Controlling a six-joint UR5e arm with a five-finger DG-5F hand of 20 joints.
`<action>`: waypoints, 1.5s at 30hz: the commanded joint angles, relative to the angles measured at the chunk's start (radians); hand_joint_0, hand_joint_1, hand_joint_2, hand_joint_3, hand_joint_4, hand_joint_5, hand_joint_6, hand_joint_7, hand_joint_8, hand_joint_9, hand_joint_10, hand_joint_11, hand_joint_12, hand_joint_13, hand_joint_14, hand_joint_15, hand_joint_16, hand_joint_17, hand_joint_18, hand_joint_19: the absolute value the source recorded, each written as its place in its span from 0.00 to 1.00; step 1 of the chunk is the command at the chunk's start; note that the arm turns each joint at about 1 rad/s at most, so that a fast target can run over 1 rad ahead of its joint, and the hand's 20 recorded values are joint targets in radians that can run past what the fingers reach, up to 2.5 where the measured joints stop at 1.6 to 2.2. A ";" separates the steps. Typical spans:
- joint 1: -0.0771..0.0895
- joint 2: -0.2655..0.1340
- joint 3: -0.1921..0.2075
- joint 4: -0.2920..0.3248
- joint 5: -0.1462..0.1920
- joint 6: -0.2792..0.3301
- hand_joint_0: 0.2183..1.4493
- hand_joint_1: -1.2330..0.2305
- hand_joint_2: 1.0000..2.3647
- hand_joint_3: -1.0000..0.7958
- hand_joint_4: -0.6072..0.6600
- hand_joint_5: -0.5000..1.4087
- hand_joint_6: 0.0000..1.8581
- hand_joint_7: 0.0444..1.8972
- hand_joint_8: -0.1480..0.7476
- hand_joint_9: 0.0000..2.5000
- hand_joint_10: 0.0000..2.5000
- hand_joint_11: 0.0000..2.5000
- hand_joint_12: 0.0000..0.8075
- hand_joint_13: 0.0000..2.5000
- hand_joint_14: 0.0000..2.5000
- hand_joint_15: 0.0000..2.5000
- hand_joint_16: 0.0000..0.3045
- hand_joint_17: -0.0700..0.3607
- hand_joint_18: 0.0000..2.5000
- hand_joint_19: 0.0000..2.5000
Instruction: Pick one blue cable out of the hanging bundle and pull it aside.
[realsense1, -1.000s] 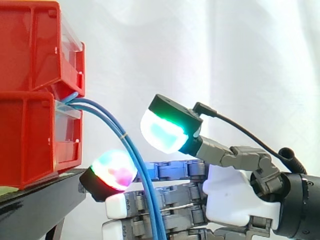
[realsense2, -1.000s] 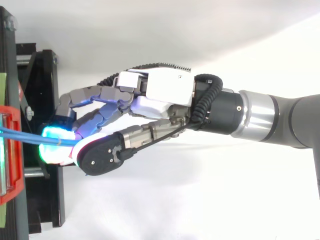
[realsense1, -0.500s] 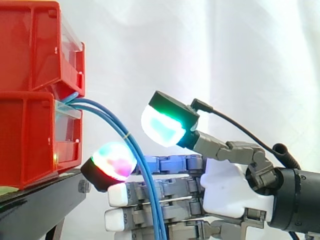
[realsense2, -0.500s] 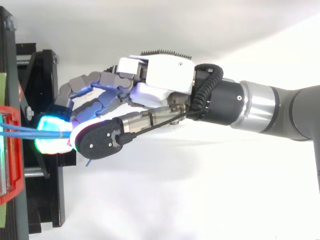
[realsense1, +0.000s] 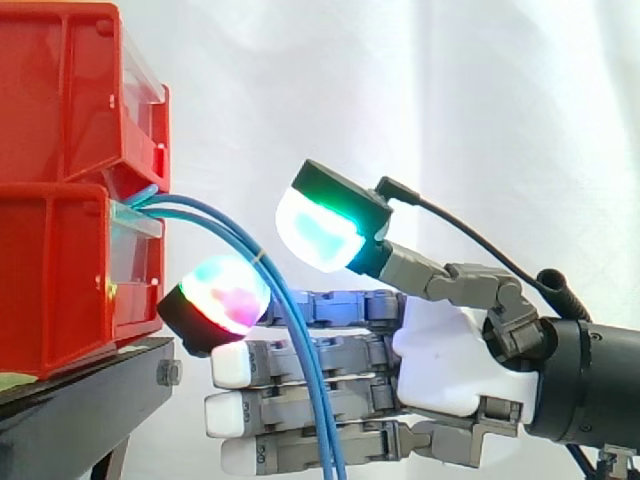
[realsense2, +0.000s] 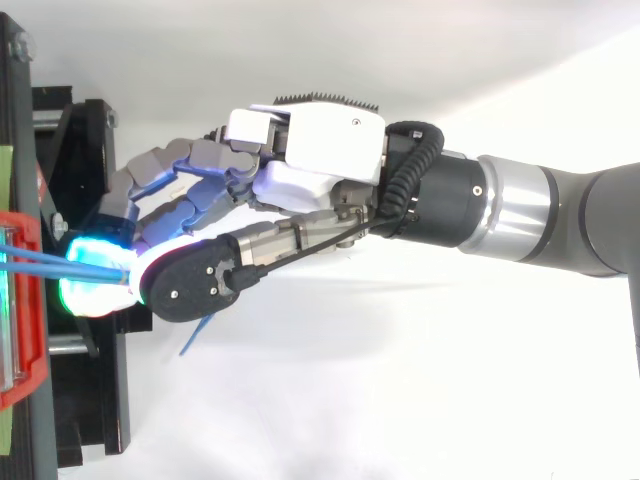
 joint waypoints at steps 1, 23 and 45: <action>0.001 0.000 -0.001 -0.002 0.000 -0.011 0.30 0.41 0.01 0.34 0.63 0.18 0.46 0.38 0.47 0.31 0.01 0.16 0.37 0.29 0.01 0.16 0.14 0.39 0.22 0.15; -0.006 0.000 -0.008 -0.051 0.000 -0.039 0.32 0.36 0.02 0.47 0.51 0.18 0.52 0.37 0.47 0.36 0.01 0.21 0.36 0.33 0.01 0.19 0.15 0.40 0.24 0.17; -0.029 0.055 -0.007 -0.134 -0.003 -0.068 0.31 0.38 0.01 0.44 0.54 0.19 0.51 0.40 0.48 0.39 0.01 0.21 0.36 0.34 0.01 0.20 0.15 0.40 0.25 0.17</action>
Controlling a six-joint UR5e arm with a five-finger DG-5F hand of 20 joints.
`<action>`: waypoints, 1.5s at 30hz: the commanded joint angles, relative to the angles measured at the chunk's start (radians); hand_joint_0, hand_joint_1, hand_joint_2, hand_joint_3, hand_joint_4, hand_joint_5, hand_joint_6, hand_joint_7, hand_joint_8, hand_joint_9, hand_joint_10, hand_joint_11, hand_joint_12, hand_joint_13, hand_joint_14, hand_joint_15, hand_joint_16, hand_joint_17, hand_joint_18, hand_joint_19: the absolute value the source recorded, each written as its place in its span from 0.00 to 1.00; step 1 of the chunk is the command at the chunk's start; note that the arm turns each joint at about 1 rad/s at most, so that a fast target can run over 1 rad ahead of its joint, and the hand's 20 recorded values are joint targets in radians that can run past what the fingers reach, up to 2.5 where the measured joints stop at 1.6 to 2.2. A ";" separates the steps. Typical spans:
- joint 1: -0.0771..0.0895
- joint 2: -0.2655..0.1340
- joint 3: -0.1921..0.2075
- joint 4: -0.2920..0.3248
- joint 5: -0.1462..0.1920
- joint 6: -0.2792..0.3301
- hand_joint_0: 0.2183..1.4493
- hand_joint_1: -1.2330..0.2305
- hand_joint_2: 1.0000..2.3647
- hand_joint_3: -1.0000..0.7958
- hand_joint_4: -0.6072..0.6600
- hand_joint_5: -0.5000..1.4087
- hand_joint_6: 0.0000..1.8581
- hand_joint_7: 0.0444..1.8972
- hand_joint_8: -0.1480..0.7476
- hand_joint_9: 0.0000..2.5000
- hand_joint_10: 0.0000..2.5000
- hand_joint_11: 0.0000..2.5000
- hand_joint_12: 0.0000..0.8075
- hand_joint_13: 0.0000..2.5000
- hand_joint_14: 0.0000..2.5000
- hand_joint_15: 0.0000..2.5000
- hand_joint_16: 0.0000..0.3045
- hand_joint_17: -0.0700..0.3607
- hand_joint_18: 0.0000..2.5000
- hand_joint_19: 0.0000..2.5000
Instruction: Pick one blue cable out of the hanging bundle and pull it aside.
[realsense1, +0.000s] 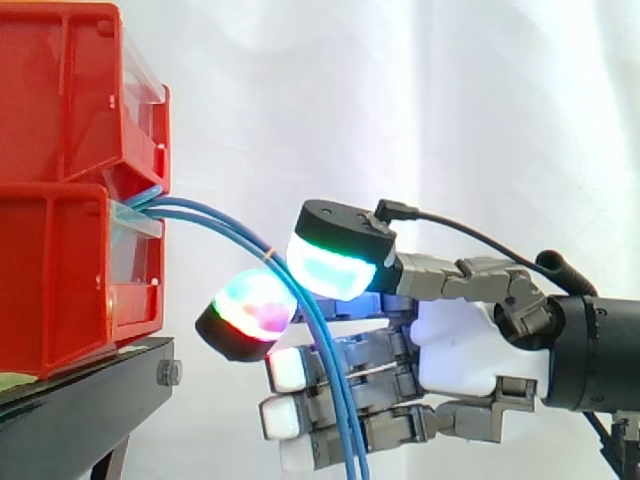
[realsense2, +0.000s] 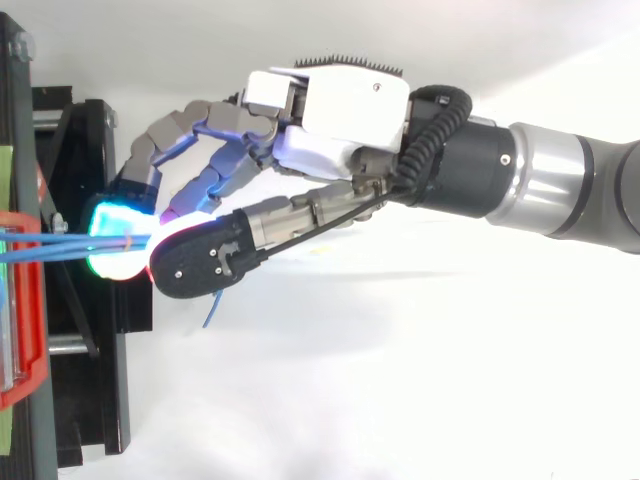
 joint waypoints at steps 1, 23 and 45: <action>-0.006 0.016 -0.001 -0.012 0.000 -0.019 0.31 0.38 0.01 0.44 0.54 0.19 0.51 0.40 0.48 0.39 0.01 0.22 0.36 0.34 0.01 0.20 0.15 0.40 0.25 0.17; -0.018 0.047 -0.001 -0.093 0.000 -0.051 0.44 0.27 0.01 0.36 0.33 0.19 0.52 0.47 0.43 0.40 0.01 0.23 0.32 0.36 0.01 0.21 0.14 0.38 0.26 0.17; -0.023 0.057 -0.001 -0.120 -0.005 -0.061 0.29 0.45 0.00 0.30 0.50 0.21 0.48 0.47 0.47 0.43 0.01 0.22 0.36 0.38 0.01 0.21 0.15 0.40 0.28 0.19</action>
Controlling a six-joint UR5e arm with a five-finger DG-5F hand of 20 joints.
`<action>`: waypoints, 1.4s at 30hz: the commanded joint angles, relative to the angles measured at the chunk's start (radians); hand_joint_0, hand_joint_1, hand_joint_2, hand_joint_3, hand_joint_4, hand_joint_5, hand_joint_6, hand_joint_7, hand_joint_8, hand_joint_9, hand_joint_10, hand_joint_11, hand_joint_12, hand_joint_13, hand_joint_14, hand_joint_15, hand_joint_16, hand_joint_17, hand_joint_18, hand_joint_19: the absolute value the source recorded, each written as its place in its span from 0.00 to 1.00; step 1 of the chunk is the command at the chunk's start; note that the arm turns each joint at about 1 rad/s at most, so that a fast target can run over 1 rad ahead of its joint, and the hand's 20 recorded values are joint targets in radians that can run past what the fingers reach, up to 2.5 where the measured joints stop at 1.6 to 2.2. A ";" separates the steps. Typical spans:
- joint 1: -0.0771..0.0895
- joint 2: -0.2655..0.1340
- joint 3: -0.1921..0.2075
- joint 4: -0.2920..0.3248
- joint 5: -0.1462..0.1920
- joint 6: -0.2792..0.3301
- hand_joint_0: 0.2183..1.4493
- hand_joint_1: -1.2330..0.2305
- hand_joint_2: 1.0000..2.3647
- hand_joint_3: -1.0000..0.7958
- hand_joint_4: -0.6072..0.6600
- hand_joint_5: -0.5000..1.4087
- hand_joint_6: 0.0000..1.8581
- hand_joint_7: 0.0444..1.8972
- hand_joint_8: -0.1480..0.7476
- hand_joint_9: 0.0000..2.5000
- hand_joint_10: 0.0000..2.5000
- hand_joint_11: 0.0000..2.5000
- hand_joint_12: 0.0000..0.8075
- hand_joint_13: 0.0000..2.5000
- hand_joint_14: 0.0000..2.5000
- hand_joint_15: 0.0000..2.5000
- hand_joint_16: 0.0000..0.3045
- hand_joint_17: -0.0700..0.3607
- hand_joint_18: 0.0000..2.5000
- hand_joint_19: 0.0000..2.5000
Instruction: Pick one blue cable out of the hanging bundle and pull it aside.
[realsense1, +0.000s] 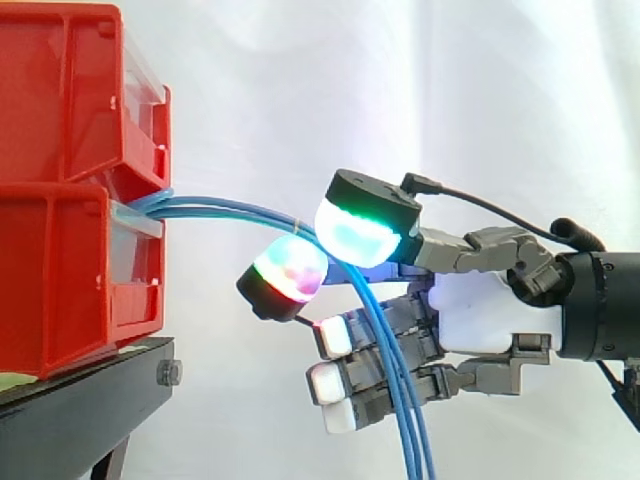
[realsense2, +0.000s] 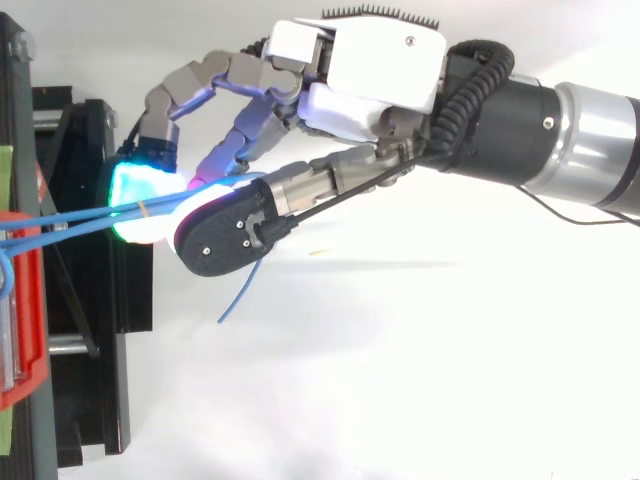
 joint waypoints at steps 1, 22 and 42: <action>0.000 0.000 0.000 -0.001 0.000 0.000 0.28 0.46 0.00 0.30 0.50 0.21 0.48 0.47 0.47 0.43 0.01 0.22 0.36 0.38 0.01 0.21 0.15 0.40 0.28 0.19; 0.000 0.000 0.000 -0.001 0.000 0.000 0.29 0.42 0.01 0.32 0.52 0.20 0.47 0.45 0.47 0.42 0.01 0.22 0.36 0.37 0.01 0.21 0.15 0.41 0.28 0.19; -0.009 0.012 0.001 -0.014 -0.009 -0.008 0.46 0.25 0.02 0.47 0.26 0.19 0.52 0.58 0.42 0.40 0.01 0.23 0.32 0.36 0.01 0.21 0.14 0.38 0.26 0.19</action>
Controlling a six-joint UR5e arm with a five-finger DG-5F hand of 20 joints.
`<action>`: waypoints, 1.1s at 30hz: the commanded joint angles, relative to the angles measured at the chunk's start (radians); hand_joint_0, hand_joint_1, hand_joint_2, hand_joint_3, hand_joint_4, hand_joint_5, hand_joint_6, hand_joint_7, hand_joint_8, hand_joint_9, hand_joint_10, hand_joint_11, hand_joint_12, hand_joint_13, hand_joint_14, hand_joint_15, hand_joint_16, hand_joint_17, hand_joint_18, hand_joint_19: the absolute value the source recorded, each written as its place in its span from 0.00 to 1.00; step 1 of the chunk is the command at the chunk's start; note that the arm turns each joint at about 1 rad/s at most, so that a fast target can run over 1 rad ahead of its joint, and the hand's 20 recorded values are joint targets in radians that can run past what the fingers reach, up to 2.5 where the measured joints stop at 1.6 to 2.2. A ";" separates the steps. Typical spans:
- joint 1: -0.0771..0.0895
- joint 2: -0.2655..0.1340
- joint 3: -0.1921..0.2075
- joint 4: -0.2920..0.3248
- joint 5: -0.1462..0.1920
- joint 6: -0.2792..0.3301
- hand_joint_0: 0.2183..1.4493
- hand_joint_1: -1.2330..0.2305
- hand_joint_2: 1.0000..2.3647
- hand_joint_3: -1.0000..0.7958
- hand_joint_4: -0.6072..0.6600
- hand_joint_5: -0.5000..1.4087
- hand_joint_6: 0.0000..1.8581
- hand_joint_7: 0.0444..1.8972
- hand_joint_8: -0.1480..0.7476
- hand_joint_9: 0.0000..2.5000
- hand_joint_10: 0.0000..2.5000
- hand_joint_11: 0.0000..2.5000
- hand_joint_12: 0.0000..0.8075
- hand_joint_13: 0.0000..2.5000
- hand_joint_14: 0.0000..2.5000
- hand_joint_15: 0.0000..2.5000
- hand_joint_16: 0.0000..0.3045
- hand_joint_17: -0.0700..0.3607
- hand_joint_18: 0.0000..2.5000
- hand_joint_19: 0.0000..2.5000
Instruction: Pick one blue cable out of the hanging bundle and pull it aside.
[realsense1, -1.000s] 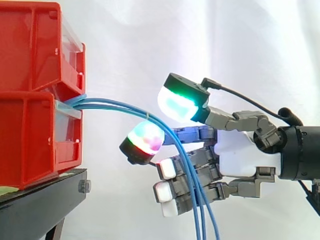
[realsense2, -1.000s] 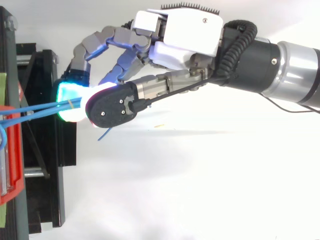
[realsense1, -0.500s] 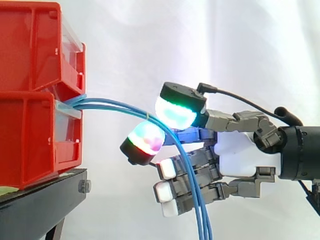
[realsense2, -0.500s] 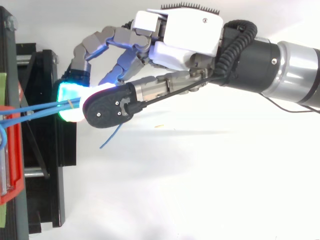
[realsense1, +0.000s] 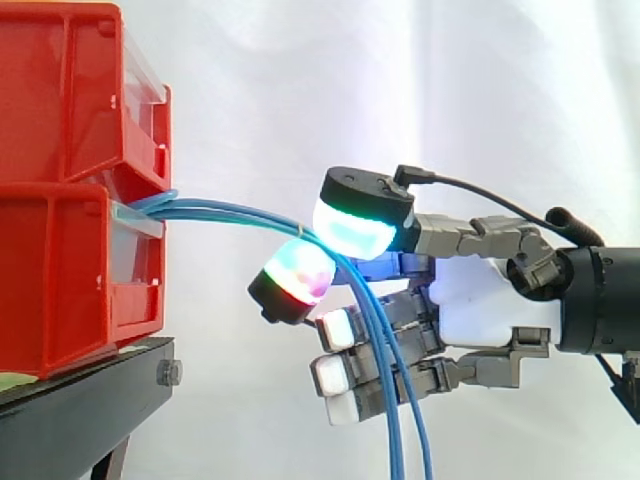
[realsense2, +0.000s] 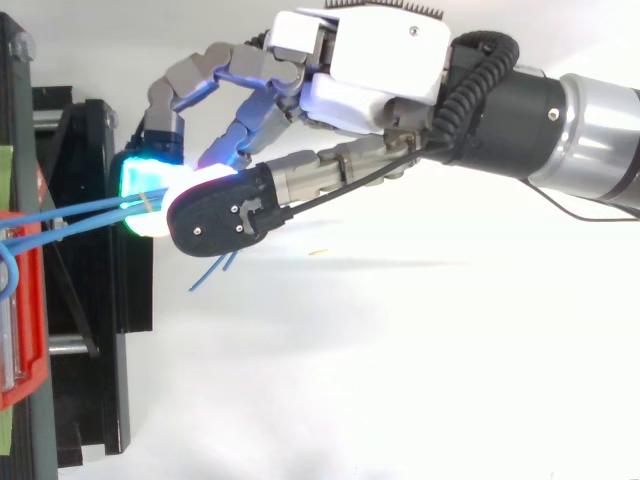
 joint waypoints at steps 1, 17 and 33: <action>-0.002 0.005 0.001 -0.014 -0.002 -0.006 0.48 0.25 0.02 0.44 0.26 0.19 0.52 0.59 0.42 0.40 0.01 0.23 0.31 0.36 0.01 0.22 0.13 0.38 0.25 0.19; -0.008 0.008 0.001 -0.035 -0.008 -0.009 0.50 0.23 0.01 0.34 0.23 0.20 0.53 0.59 0.39 0.42 0.01 0.23 0.29 0.38 0.01 0.23 0.12 0.36 0.27 0.19; -0.011 0.008 -0.001 -0.037 -0.010 -0.006 0.31 0.32 0.00 0.28 0.41 0.20 0.51 0.40 0.44 0.42 0.01 0.23 0.33 0.38 0.01 0.23 0.13 0.38 0.29 0.19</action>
